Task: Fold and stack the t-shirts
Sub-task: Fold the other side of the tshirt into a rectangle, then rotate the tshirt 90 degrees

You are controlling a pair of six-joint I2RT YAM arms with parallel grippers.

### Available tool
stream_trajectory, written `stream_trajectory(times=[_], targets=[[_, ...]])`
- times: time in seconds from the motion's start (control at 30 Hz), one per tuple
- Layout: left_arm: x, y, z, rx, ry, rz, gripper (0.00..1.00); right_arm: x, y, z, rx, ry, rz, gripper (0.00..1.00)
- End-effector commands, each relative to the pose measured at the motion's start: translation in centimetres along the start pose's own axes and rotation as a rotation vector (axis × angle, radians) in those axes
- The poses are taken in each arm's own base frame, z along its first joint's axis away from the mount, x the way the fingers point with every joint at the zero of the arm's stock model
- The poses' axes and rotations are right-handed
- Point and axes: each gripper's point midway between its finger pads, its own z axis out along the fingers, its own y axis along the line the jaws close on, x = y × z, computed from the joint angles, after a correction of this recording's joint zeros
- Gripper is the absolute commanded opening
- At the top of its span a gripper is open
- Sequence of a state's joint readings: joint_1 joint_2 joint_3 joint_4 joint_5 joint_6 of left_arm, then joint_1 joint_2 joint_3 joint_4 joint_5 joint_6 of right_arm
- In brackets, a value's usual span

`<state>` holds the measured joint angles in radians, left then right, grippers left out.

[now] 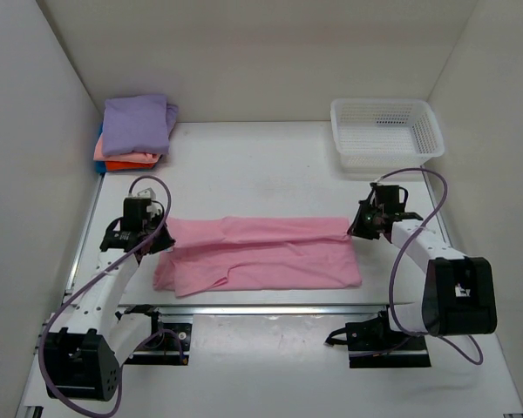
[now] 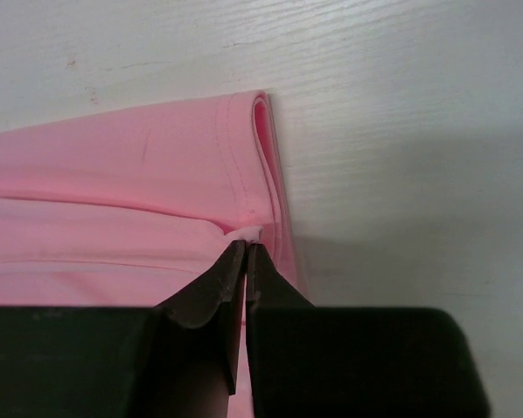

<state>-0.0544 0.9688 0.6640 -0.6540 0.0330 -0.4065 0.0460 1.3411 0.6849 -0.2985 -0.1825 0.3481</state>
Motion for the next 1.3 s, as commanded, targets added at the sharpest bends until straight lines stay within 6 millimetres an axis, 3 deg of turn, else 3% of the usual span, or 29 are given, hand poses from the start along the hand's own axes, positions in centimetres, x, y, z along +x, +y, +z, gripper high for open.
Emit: stream_trajectory(times=[0.0,0.53,0.6,0.7,0.77,0.87,0.9,0.93,0.97,1.07,1.13,1.23,1.27], targets=[[0.1,0.3,-0.6,-0.026,-0.003,-0.007,0.0,-0.8,0.6,-0.9,-0.02,-0.057,-0.014,0.0],[2.3,-0.3,-2.4,-0.019,0.089,-0.016,0.0,2.4,-0.8,-2.6,-0.001,0.006,0.067,0.02],[2.7,-0.2,-2.7,-0.03,0.117,-0.011,0.02,2.4,-1.2,-3.1,0.027,0.036,0.08,0.22],[2.0,-0.1,-3.1,-0.033,0.101,-0.024,0.27,2.2,-1.6,-3.6,0.066,0.043,0.064,0.28],[1.2,-0.5,-3.2,-0.017,0.067,-0.039,0.33,0.7,-1.1,-4.2,0.064,0.007,0.041,0.38],[0.9,-1.5,-3.0,0.015,0.062,-0.054,0.32,-1.0,0.8,-4.2,0.004,-0.03,-0.003,0.28],[1.2,-2.2,-2.5,0.034,0.066,-0.062,0.29,-1.8,1.3,-4.2,-0.02,-0.053,-0.02,0.2],[1.5,-2.5,-1.9,0.037,0.07,-0.069,0.26,-1.9,1.6,-3.7,-0.034,-0.045,-0.03,0.05],[1.9,-2.8,-1.0,0.043,0.085,-0.081,0.2,-2.1,2.3,-3.4,-0.068,-0.04,-0.043,0.0],[3.3,-3.2,1.4,0.018,0.136,-0.075,0.07,-2.8,3.5,-2.0,-0.108,-0.004,-0.065,0.0],[4.6,-2.9,3.3,-0.031,0.192,-0.057,0.05,-2.5,4.3,-0.8,-0.108,0.059,-0.091,0.0],[4.7,-2.8,5.2,-0.086,0.22,-0.03,0.03,-2.5,5.0,0.4,-0.132,0.103,-0.125,0.0],[3.7,-3.4,5.6,-0.073,0.196,-0.032,0.03,-1.9,4.9,1.1,-0.131,0.136,-0.136,0.0]])
